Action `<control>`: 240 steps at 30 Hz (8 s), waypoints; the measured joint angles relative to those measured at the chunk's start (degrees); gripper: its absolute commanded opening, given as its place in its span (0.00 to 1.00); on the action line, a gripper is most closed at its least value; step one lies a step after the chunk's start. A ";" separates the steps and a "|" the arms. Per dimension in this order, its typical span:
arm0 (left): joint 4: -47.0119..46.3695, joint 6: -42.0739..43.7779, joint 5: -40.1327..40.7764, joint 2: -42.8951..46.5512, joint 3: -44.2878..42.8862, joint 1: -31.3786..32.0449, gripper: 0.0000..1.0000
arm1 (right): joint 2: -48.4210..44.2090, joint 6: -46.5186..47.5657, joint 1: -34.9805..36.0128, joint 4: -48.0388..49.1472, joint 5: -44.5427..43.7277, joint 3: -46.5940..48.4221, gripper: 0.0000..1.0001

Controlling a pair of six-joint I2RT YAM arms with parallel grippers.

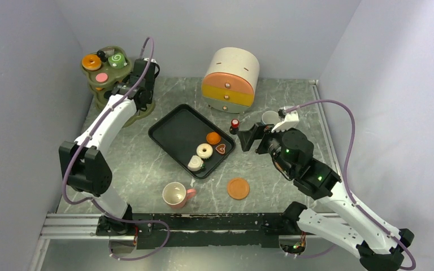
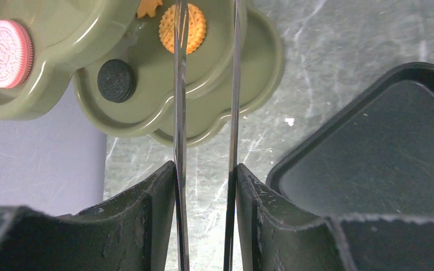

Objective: Serve the afternoon tea
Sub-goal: Place the desert on the desert table, then pick up the desert from the tray, then place the desert on the desert table.

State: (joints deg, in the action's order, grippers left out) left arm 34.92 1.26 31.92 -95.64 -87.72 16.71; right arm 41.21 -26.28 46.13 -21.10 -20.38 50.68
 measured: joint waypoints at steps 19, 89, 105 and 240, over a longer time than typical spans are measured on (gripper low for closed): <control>3.04 -4.92 -17.70 10.51 5.05 4.90 0.46 | 1.42 0.72 0.00 0.20 -0.79 0.00 0.93; 2.12 -11.13 -25.55 -0.57 13.44 28.11 0.47 | 2.32 5.73 0.00 2.10 -3.61 1.92 0.95; 2.34 -11.15 -17.42 -0.13 13.44 28.15 0.41 | 2.40 5.42 0.00 3.13 -2.82 1.49 0.95; -25.66 19.12 21.68 -26.58 2.80 0.74 0.51 | -4.17 4.24 0.00 2.69 -5.18 -1.18 0.96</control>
State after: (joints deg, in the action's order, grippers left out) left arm 9.26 20.38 53.60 -122.21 -84.93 17.45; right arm 37.04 -22.04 46.13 -18.41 -25.56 49.50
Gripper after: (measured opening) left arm 0.501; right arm 0.956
